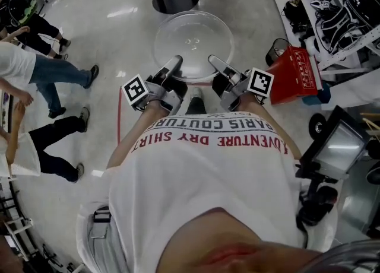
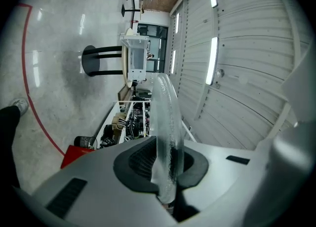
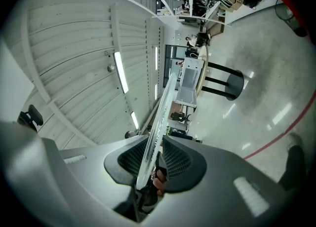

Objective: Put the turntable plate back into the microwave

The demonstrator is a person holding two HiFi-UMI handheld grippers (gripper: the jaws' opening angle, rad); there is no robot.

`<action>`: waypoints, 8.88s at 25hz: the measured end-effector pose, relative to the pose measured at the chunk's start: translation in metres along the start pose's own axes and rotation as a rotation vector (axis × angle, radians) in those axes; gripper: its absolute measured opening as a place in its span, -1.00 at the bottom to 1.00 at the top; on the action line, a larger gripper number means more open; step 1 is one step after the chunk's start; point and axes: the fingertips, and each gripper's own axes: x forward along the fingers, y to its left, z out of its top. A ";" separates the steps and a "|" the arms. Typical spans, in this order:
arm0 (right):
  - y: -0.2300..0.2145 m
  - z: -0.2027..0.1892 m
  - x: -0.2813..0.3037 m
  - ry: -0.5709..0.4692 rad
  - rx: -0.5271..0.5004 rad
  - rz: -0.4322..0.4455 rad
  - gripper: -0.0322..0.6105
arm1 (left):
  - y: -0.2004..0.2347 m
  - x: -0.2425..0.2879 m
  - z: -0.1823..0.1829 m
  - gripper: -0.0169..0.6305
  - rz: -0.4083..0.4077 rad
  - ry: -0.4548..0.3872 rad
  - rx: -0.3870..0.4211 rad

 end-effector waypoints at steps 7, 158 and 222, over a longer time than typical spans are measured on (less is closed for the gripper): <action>-0.070 0.139 0.065 -0.033 0.065 -0.050 -0.70 | 0.030 0.143 0.085 -0.87 0.062 0.030 -0.016; -0.559 0.666 0.753 0.033 0.357 -0.098 -0.73 | 0.308 0.672 0.847 -0.84 0.230 -0.383 -0.121; -0.560 0.676 0.723 0.142 0.049 -0.252 -0.80 | 0.302 0.703 0.849 -0.95 0.303 -0.178 0.121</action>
